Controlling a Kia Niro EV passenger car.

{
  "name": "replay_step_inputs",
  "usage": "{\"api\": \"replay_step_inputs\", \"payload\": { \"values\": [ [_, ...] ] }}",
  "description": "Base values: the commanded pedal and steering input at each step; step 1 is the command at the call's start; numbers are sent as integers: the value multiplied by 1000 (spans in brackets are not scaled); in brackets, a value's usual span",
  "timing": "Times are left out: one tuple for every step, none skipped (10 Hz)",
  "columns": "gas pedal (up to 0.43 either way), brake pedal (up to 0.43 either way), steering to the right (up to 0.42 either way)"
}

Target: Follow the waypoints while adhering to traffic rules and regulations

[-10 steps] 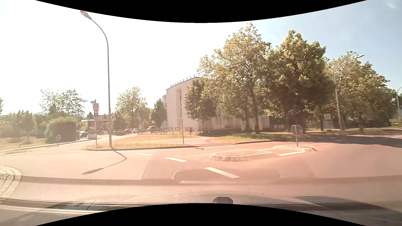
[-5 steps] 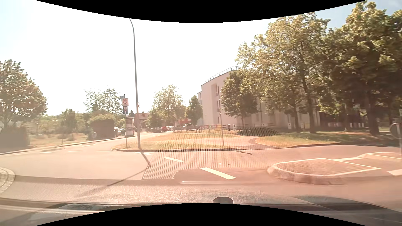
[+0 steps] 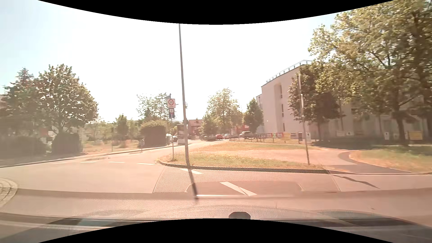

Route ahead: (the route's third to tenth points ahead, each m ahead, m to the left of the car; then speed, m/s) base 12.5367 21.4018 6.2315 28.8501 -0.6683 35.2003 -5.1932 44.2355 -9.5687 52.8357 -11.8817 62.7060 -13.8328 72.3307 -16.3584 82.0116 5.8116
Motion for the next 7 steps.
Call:
{"api": "replay_step_inputs", "payload": {
  "values": [
    [110,0,-343],
    [110,0,-344],
    [110,0,-344],
    [110,0,-346],
    [110,0,-346],
    [110,0,-346],
    [110,0,-345]
  ]
}}
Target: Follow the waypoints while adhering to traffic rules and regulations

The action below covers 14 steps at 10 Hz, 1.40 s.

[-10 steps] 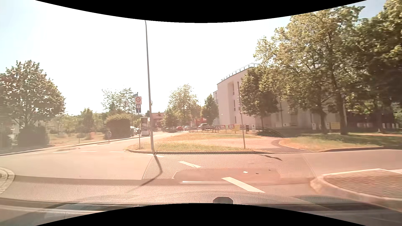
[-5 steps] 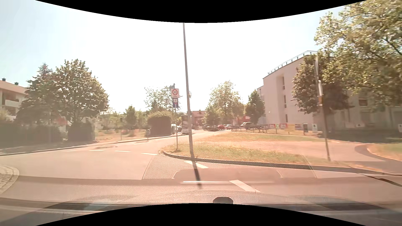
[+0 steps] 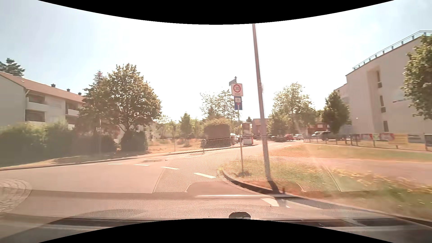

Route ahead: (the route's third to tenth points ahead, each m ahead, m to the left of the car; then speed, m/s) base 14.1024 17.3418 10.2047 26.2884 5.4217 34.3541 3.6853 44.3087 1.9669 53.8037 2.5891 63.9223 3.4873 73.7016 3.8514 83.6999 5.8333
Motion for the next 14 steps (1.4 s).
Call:
{"api": "replay_step_inputs", "payload": {
  "values": [
    [110,0,-345],
    [110,0,-345],
    [110,0,-345],
    [110,0,-343],
    [110,0,-338],
    [110,0,-333],
    [110,0,-329],
    [110,0,-327],
    [110,0,-328],
    [110,0,-329],
    [110,0,-328],
    [110,0,-329],
    [110,0,-329],
    [110,0,-329]
  ]
}}
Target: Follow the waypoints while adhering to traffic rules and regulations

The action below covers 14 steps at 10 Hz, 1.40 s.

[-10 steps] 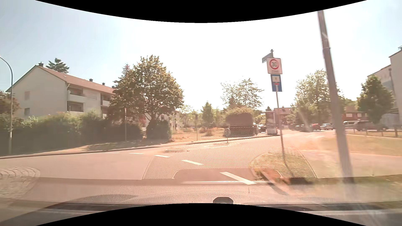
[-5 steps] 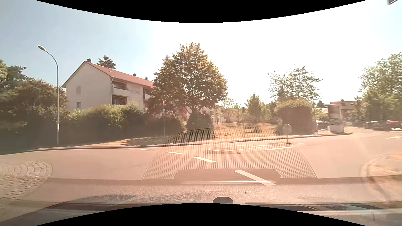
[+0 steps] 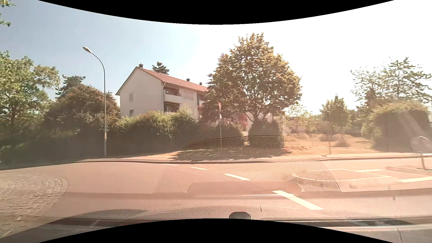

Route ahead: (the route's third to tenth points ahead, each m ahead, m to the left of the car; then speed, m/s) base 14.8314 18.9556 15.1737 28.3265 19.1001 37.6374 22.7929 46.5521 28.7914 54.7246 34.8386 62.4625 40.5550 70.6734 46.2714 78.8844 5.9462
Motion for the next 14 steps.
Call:
{"api": "replay_step_inputs", "payload": {
  "values": [
    [110,0,-328],
    [110,0,-325],
    [110,0,-319],
    [110,0,-310],
    [110,0,-299],
    [110,0,-291],
    [110,0,-284],
    [110,0,-281],
    [98,0,-279],
    [87,0,-281],
    [87,0,-282],
    [87,0,-282],
    [87,0,-284],
    [87,0,-286]
  ]
}}
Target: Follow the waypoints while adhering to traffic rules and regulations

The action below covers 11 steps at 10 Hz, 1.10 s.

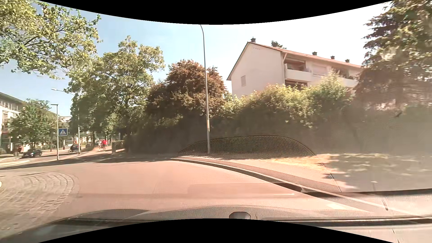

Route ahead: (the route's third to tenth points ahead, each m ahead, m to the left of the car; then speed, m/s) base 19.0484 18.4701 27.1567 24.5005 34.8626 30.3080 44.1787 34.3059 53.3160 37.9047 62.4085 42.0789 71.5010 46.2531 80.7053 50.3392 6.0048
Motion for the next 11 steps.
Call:
{"api": "replay_step_inputs", "payload": {
  "values": [
    [79,0,-288],
    [59,0,-290],
    [59,0,-294],
    [59,0,-298],
    [59,0,-301],
    [59,0,-301],
    [59,0,-301],
    [59,0,-300],
    [47,0,-299],
    [39,0,-299],
    [0,0,-299]
  ]
}}
